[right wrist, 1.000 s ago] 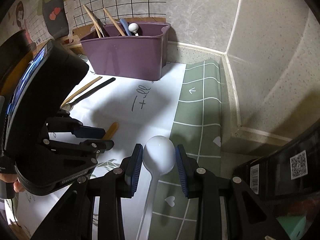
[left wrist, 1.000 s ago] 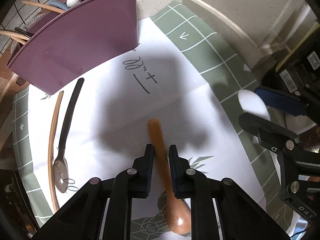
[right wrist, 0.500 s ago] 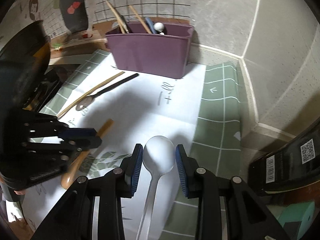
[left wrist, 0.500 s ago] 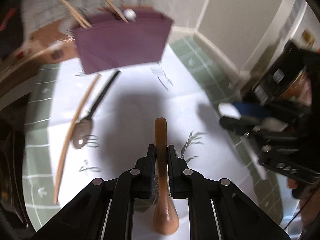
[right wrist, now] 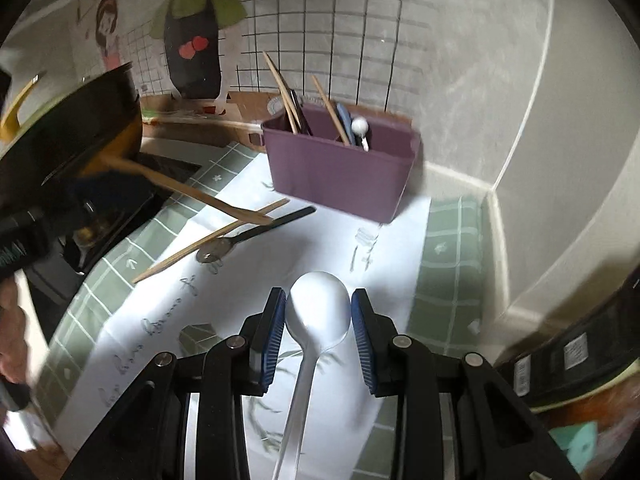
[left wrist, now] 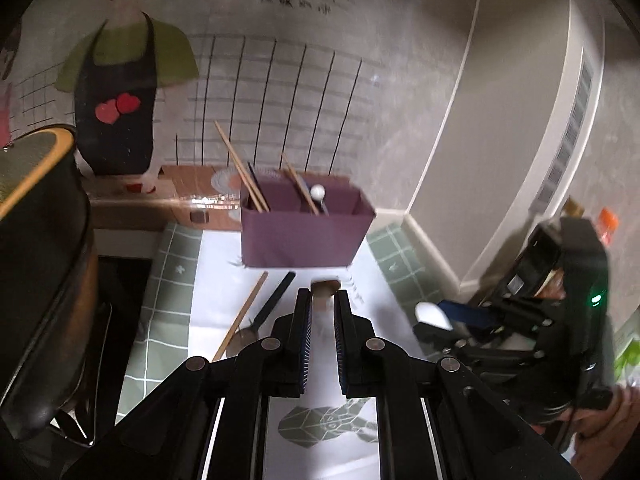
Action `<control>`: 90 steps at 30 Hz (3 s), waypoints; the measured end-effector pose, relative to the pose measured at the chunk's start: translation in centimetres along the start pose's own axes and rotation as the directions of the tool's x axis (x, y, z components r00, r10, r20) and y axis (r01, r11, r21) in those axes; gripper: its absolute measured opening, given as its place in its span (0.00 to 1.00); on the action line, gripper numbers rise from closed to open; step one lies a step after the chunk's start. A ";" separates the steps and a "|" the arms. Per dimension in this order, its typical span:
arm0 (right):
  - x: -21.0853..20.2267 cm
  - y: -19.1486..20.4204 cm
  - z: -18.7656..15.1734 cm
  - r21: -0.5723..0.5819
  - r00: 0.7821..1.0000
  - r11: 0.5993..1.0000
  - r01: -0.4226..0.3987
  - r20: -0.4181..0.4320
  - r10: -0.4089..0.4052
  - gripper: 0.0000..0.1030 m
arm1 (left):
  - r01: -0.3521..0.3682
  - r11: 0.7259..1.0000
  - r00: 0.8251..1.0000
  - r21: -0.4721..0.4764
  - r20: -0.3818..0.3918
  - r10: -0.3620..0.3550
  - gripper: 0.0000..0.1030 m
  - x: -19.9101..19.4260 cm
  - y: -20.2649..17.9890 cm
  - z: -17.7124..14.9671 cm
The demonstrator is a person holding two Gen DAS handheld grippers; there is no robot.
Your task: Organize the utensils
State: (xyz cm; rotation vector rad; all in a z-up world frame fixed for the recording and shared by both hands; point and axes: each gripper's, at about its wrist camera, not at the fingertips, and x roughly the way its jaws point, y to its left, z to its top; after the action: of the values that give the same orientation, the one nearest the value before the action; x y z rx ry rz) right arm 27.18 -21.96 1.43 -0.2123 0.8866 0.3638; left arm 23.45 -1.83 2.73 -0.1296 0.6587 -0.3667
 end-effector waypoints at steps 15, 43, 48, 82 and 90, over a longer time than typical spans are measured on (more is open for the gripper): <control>2.8 0.0 -1.7 0.017 0.993 0.998 -0.065 -0.096 0.066 0.29 | 0.009 1.000 0.940 0.019 -0.342 -0.002 0.08 5.2 1.3 -3.5; 5.7 -1.2 -5.9 0.064 0.961 0.991 -0.121 -0.244 0.133 0.44 | 0.059 0.964 0.780 0.260 -0.614 0.118 0.62 13.0 -2.0 -10.1; 7.1 -0.4 -6.0 0.038 0.956 0.995 -0.093 -0.277 0.099 0.44 | 0.058 0.976 0.785 0.211 -0.614 0.086 0.63 13.3 -1.4 -9.5; 1.1 -0.9 -2.9 0.068 0.995 0.995 -0.075 -0.062 0.079 0.29 | 0.029 0.998 0.988 0.059 -0.154 -0.020 0.11 3.4 -0.9 -0.8; -8.5 -1.7 7.2 0.006 0.953 0.998 0.059 0.296 -0.058 0.29 | 0.008 0.999 0.990 0.053 0.140 -0.015 0.11 -3.1 -1.3 10.9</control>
State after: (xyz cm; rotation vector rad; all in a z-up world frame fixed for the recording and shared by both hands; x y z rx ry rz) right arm 28.09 -22.99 12.63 -0.1806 0.5824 0.3314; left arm 27.57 -1.91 13.38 -0.1083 0.5088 -0.3820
